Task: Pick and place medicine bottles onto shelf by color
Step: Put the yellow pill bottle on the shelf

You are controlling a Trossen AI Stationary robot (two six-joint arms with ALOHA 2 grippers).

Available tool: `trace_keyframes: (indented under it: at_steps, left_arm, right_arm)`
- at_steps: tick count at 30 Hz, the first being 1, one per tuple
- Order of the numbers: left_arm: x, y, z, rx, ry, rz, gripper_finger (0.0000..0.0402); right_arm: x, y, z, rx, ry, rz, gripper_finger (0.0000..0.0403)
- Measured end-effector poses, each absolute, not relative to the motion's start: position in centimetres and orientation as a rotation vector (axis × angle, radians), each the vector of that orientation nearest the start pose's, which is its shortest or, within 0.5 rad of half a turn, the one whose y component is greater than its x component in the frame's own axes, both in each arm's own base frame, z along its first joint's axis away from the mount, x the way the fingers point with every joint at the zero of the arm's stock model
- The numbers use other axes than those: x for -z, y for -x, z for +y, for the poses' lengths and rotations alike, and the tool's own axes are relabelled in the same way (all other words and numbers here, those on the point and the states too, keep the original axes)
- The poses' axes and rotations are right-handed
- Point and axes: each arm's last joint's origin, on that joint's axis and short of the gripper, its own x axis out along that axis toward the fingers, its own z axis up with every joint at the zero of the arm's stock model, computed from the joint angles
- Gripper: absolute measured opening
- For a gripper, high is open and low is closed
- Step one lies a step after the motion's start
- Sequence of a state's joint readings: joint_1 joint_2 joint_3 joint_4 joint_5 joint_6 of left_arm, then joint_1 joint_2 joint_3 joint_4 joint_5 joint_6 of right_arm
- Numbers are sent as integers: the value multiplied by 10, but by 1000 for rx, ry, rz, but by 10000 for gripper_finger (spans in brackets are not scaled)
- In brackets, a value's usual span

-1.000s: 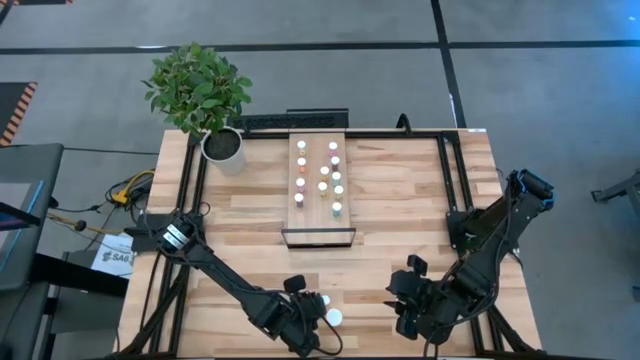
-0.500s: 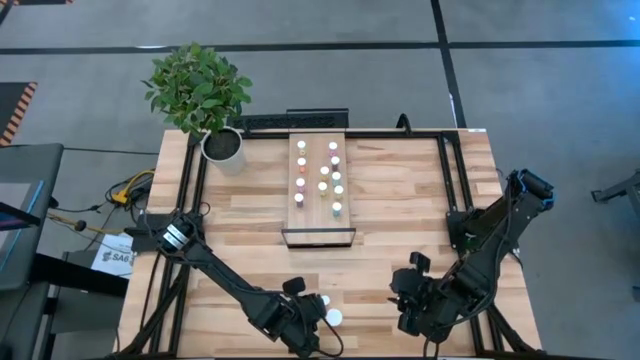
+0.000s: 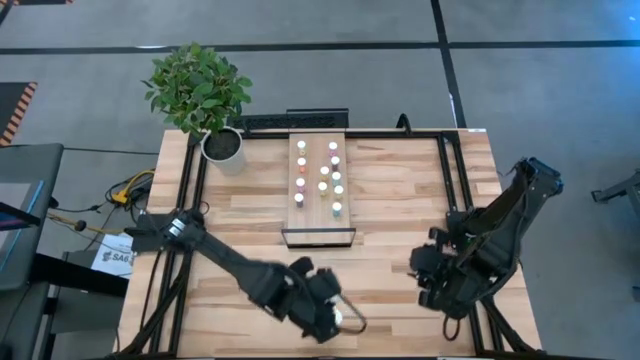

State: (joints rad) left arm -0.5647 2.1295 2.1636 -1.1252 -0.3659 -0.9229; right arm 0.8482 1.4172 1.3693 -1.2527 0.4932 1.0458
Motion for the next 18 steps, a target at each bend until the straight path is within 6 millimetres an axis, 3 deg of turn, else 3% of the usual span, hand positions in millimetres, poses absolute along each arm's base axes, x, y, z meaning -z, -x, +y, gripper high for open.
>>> trace_keyframes:
  at_steps: [5,10,18]
  left_arm:
    - [-368,-395,-201,-264,409,774,102]
    - [-393,-398,-159,-344,417,643,102]
    - [-375,-406,-87,-576,381,798,103]
  right_arm:
    - [-338,-160,159,269,-93,972,179]
    - [-349,-145,142,293,-59,966,179]
    - [-363,-126,118,313,-49,918,179]
